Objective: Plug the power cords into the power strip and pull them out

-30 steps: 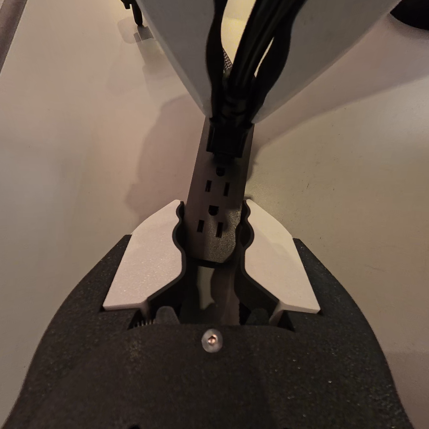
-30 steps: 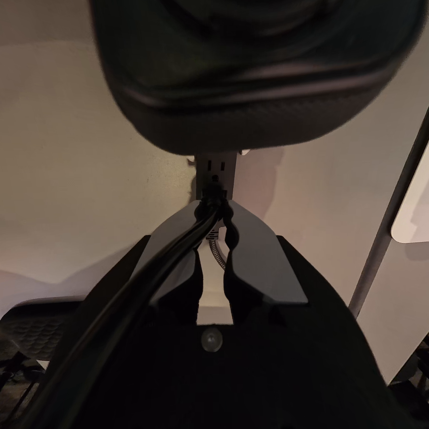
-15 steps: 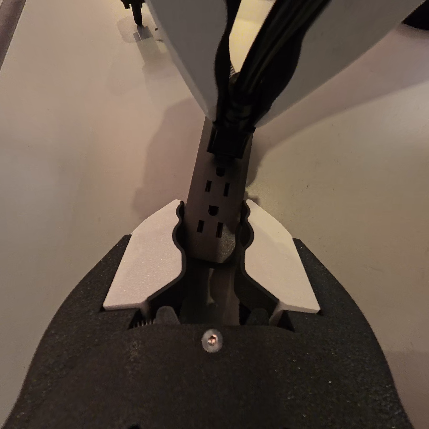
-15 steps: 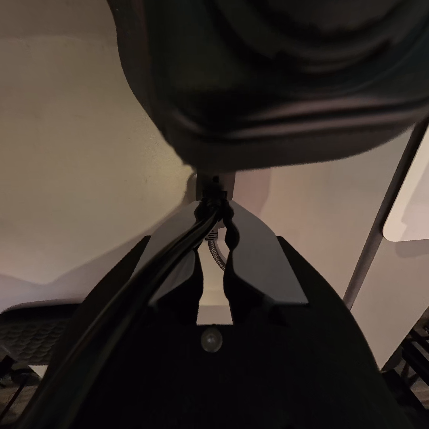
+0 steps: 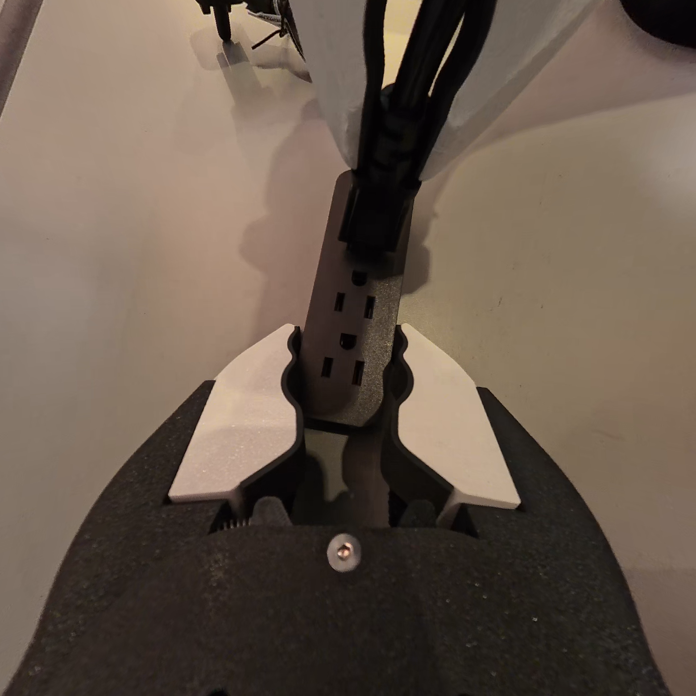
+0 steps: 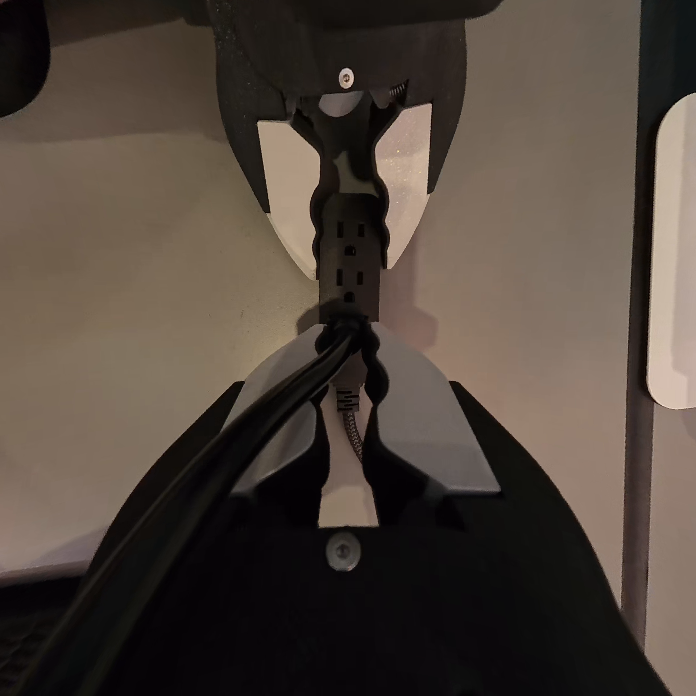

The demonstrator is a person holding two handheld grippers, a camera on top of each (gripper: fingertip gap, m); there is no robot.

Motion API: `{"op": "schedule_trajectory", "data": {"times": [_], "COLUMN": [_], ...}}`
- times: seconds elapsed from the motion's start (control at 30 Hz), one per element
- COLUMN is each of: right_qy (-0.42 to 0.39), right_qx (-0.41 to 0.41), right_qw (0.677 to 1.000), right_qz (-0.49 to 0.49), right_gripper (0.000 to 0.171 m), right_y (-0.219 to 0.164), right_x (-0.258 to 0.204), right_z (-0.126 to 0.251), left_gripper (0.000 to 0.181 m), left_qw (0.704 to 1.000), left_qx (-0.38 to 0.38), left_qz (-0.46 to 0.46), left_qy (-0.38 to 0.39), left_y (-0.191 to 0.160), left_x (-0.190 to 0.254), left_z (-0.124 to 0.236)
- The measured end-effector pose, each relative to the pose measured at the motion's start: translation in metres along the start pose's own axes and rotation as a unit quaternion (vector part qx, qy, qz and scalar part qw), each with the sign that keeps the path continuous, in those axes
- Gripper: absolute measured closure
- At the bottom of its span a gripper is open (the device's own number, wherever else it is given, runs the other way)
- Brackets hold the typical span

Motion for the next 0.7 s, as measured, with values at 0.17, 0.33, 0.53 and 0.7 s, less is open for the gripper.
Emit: {"op": "schedule_trajectory", "data": {"times": [0.17,0.33,0.53,0.7], "right_qy": [-0.005,0.003,-0.011,0.004], "right_qx": [-0.055,0.027,-0.053,-0.065], "right_qw": [0.998,0.999,0.998,0.998], "right_qz": [0.016,-0.021,0.015,0.016], "right_gripper": [0.153,0.153,0.153,0.153], "right_y": [0.012,-0.005,0.012,0.016], "right_x": [-0.002,0.0,-0.004,0.0], "right_z": [-0.003,0.0,-0.003,-0.004], "left_gripper": [0.135,0.135,0.135,0.135], "left_qw": [1.0,1.0,1.0,1.0], "left_qx": [-0.001,0.0,-0.005,0.0], "left_qz": [0.002,0.002,0.0,0.0], "left_qy": [0.0,0.001,-0.001,-0.002], "left_y": [0.0,0.0,0.001,0.0], "left_x": [0.0,0.0,0.0,0.0], "left_z": [0.0,0.0,0.0,0.0]}}
Point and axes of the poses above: each gripper's, where its closed fingertips meet, z back along the fingers, y out of its top, x = y × z across the jaws, the point moved 10 cm from there along z, back along the fingers, and after that the axes turned 3 degrees about x, right-handed, at the moved point
